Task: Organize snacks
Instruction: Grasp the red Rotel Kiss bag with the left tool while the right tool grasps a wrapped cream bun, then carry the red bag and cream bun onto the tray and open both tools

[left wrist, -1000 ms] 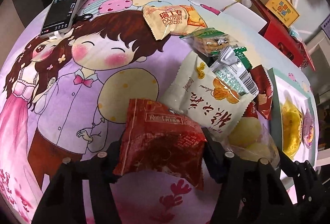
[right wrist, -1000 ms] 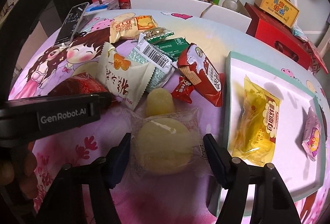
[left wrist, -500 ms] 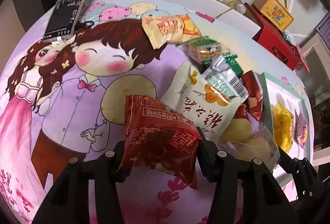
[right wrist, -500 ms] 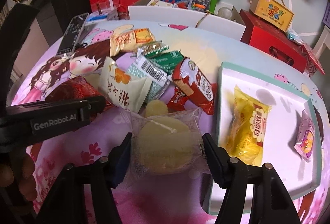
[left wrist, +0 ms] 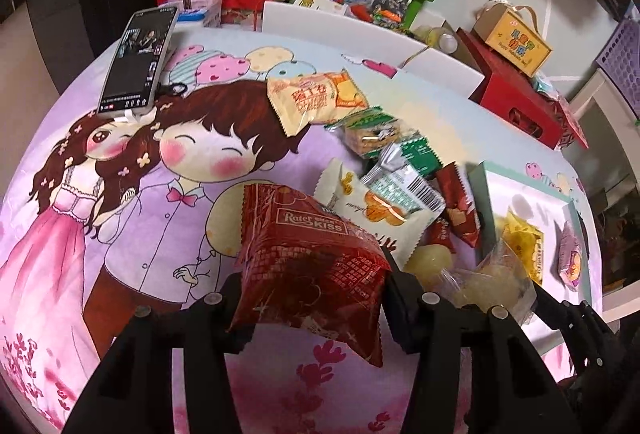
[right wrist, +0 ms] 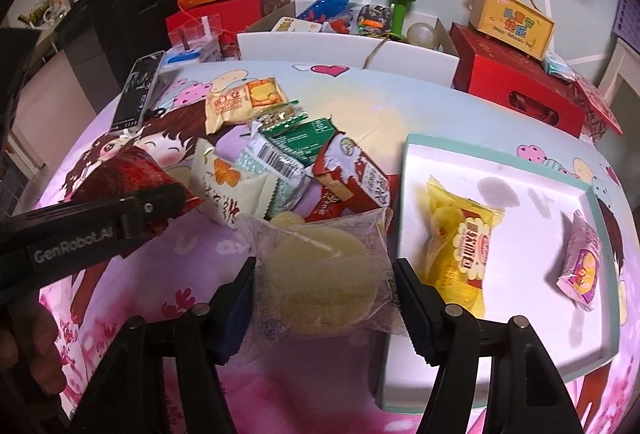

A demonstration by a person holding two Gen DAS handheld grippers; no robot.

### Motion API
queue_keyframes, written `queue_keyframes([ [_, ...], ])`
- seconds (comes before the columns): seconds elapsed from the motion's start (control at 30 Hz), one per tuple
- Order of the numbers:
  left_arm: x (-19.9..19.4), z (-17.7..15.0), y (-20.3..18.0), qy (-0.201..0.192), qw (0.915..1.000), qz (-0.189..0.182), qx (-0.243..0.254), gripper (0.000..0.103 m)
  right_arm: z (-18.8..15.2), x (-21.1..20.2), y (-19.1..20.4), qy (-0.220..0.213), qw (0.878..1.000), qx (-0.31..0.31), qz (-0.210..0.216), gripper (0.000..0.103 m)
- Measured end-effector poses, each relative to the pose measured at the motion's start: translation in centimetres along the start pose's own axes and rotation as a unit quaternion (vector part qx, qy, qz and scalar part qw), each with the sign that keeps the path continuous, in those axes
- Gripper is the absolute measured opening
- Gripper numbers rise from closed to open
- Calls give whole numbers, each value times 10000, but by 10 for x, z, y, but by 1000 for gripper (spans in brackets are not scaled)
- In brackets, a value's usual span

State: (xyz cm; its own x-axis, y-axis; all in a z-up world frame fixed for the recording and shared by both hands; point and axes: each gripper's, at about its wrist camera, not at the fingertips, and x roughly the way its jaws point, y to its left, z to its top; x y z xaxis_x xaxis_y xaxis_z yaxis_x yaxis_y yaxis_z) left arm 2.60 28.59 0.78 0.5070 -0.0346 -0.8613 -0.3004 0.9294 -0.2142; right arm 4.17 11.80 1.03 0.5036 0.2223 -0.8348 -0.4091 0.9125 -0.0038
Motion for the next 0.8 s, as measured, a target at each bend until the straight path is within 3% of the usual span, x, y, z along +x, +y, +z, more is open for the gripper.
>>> queue_keyframes([
  [0.37, -7, 2, -18, -112, 9996, 14, 260, 55, 5, -12, -40, -170, 9985, 513, -127, 69],
  [0.8, -6, 4, -64, -143, 9967, -88, 792, 54, 6, -20, -133, -317, 9850, 1629, -477, 69],
])
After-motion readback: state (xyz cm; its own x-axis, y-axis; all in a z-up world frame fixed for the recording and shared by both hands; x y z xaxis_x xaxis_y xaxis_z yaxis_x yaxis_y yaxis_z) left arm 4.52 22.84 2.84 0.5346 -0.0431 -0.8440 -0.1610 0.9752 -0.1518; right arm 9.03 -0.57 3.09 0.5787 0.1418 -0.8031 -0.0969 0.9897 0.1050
